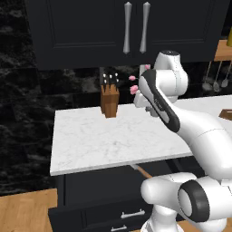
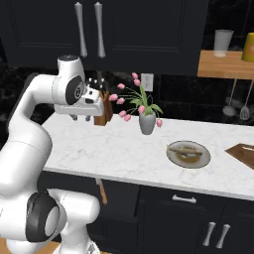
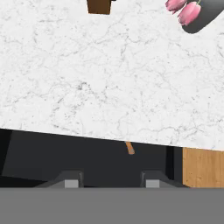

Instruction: Pick up the knife from the drawer and place it on the cutting board. Then place the meat from the plate to the cutting board.

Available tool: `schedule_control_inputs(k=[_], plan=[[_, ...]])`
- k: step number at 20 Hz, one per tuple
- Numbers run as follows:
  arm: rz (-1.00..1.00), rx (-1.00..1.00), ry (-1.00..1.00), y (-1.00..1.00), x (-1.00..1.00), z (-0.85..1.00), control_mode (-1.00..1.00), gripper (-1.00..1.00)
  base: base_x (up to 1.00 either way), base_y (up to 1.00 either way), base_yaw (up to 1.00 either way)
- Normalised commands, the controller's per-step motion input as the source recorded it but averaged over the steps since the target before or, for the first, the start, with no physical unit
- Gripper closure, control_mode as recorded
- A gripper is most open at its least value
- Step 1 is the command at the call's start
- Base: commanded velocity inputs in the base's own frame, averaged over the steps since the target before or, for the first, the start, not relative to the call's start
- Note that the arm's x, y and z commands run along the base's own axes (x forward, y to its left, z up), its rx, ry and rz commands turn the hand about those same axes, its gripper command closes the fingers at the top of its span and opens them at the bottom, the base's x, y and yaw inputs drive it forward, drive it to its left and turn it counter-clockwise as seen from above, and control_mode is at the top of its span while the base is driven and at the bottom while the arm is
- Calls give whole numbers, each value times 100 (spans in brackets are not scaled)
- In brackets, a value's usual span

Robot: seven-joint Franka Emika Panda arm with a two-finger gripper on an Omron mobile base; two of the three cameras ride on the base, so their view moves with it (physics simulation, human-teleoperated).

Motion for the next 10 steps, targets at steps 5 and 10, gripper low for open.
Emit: schedule_control_inputs(k=[5,10], plan=[[0,-2,0,3,0,0,-100,-100,0,0,0],[0,0,2,0,-11,-1,-100,-100,0,0,0]])
